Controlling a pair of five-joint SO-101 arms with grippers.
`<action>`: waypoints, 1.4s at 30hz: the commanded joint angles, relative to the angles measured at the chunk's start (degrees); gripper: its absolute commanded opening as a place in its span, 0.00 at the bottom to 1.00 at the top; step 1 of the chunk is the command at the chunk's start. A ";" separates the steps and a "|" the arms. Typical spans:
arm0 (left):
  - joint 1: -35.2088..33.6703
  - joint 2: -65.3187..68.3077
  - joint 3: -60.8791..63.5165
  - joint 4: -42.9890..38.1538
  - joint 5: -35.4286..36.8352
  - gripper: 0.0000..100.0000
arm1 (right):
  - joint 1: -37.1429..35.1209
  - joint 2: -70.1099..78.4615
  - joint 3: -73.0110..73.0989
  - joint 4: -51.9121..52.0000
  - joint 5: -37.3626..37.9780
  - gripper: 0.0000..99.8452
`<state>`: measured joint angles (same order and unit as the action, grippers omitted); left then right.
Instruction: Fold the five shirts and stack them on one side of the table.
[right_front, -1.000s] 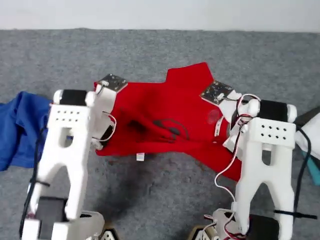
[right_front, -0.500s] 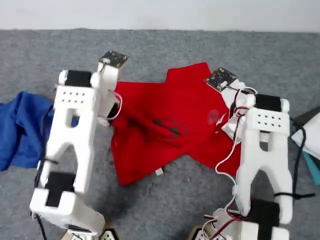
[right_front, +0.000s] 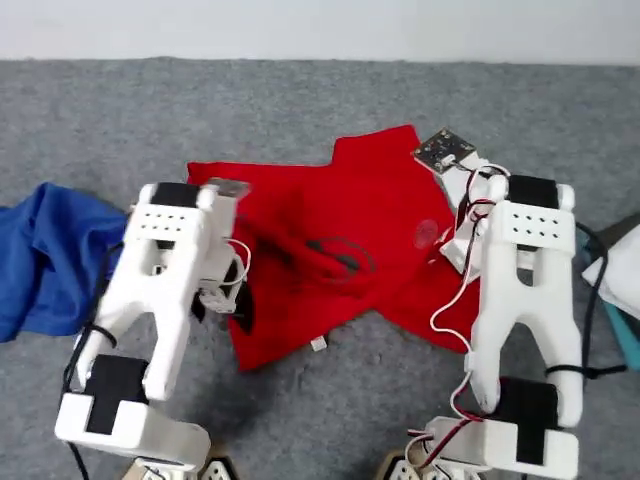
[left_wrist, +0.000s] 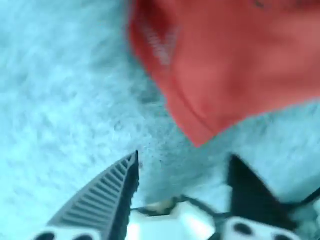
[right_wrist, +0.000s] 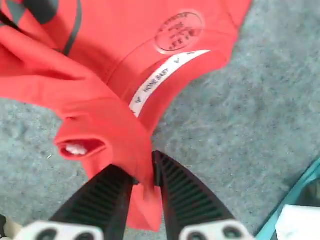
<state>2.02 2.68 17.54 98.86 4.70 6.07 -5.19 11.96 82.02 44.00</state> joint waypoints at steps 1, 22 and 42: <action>-0.09 -0.18 -0.13 1.85 12.75 0.35 | -0.66 -0.13 -2.81 1.36 -0.53 0.01; 14.86 19.78 -7.96 1.85 20.04 0.01 | -0.13 -0.48 -2.99 1.45 -0.53 0.01; 3.34 7.74 -22.02 1.76 21.45 0.01 | 1.01 -0.57 -3.96 2.86 -0.35 0.01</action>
<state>9.23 19.65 0.57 98.86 25.10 5.89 -4.84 11.96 83.34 44.00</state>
